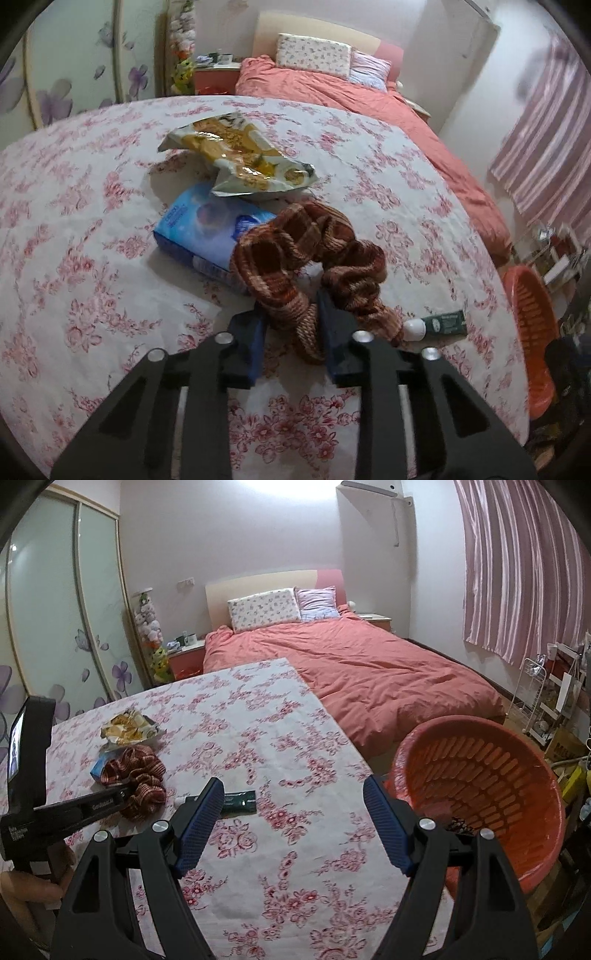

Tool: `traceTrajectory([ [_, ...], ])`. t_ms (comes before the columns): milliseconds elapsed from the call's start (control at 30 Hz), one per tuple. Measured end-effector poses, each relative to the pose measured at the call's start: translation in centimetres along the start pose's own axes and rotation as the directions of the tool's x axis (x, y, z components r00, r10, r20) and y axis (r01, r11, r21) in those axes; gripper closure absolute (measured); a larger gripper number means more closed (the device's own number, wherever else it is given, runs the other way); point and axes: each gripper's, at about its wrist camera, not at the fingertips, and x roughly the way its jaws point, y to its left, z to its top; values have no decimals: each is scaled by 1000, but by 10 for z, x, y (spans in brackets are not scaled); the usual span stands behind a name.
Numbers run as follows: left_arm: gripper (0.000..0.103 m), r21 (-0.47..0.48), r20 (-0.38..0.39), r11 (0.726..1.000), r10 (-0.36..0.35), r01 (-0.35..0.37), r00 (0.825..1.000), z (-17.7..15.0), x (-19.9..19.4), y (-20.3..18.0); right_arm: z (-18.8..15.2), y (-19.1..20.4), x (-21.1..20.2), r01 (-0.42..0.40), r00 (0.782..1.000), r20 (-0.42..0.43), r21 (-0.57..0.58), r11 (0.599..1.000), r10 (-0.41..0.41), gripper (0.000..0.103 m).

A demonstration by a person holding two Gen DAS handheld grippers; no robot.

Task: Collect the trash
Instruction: 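Grasp the brown checkered scrunchie with the left tool while the right tool grasps the green tube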

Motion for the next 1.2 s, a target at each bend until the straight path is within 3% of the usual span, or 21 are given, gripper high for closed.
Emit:
traceTrajectory([
  [100,69,-6,5,1000,-15,15,1000,1,1,3,0,4,3,-5,1000,-7,-10,1000,4,26],
  [133,82,5,6,1000,-21,21,1000,1,2,2,-1,5,4,-6,1000,-9,-11,1000,6,26],
  [233,88,32,16,999,-35,35,999,0,0,1,0,9,7,-15,1000,-18,-8,1000,15,26],
  [433,89,81,108,994,-77,68,991,-6,-43,13,-1,23,21,-39,997,-64,-20,999,38,26],
  [667,89,58,204,997,-53,42,978,-1,-87,53,0,64,51,-29,991,-129,-79,996,19,26],
  [933,89,6,220,1000,-24,23,975,3,-99,84,1,87,78,68,973,-205,-169,983,-102,26],
  [1200,89,-5,210,999,-42,44,977,-2,-97,92,-15,52,53,116,966,-209,-167,979,-151,31],
])
